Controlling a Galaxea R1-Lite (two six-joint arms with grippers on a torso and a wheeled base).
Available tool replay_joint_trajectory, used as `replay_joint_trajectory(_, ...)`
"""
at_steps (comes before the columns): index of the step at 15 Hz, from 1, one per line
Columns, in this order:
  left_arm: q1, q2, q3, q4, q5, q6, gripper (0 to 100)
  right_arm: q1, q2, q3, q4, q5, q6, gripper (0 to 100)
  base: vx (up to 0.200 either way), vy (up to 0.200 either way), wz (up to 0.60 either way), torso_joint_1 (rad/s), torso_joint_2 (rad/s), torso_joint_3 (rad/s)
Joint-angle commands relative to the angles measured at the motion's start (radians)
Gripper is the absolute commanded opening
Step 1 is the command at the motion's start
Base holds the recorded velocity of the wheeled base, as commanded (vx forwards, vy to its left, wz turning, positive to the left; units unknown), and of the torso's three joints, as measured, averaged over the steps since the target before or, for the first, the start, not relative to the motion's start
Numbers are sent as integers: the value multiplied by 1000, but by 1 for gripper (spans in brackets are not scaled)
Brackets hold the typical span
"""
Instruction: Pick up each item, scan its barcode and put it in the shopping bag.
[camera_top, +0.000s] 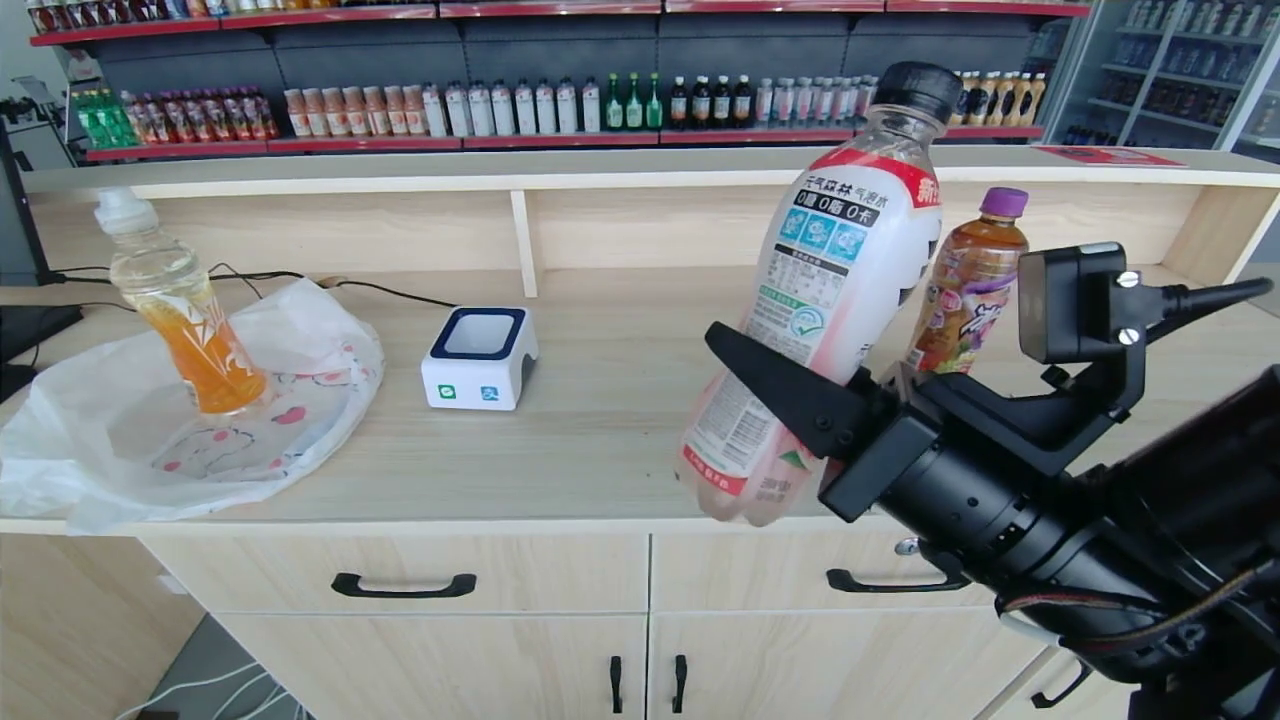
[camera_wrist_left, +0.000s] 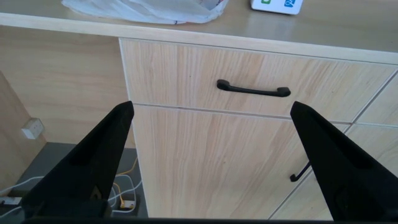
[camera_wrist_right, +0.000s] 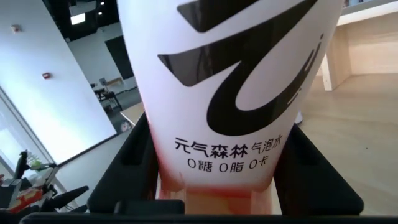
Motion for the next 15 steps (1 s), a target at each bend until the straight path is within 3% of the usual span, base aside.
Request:
replay_joint_trajectory(1, 1, 2, 0, 0, 1, 0, 100, 6, 1, 5, -1, 15, 18, 0, 0, 0, 0, 0, 0, 0)
replay_joint_trajectory(15, -1, 2, 0, 0, 1, 0, 100, 9, -18, -16, -1, 36, 277, 0, 0, 0, 0, 0, 0, 0)
